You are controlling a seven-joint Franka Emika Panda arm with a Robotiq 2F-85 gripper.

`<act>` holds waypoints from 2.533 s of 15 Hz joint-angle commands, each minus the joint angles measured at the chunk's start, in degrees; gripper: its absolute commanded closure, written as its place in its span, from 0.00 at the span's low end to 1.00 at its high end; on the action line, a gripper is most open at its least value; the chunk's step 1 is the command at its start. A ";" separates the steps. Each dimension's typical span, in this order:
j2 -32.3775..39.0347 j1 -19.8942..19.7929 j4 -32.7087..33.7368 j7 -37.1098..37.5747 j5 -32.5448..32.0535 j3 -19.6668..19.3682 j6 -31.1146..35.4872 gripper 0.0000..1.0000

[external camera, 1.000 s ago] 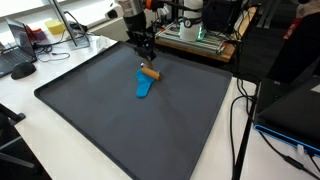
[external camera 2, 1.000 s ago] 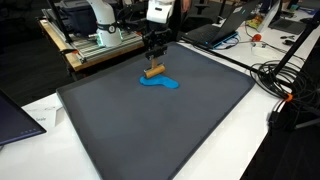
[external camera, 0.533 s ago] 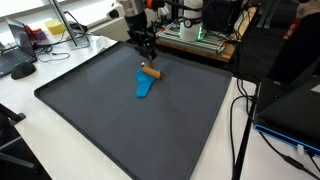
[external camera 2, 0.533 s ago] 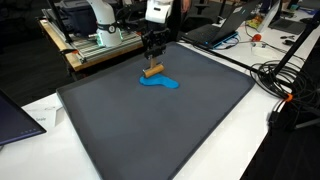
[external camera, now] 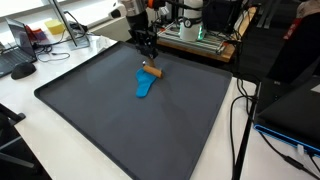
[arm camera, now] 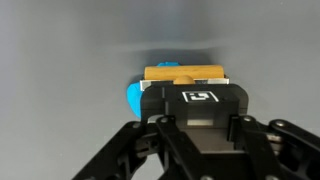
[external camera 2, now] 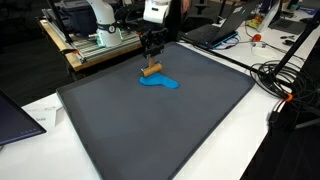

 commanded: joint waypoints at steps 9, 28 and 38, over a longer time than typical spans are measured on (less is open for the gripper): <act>2.15 -0.92 -9.12 1.32 -2.72 -1.14 -7.81 0.78; -23.12 -7.71 -12.44 17.30 0.53 -3.56 -3.01 0.78; -20.93 -7.76 -3.95 58.15 -7.36 7.64 -4.68 0.78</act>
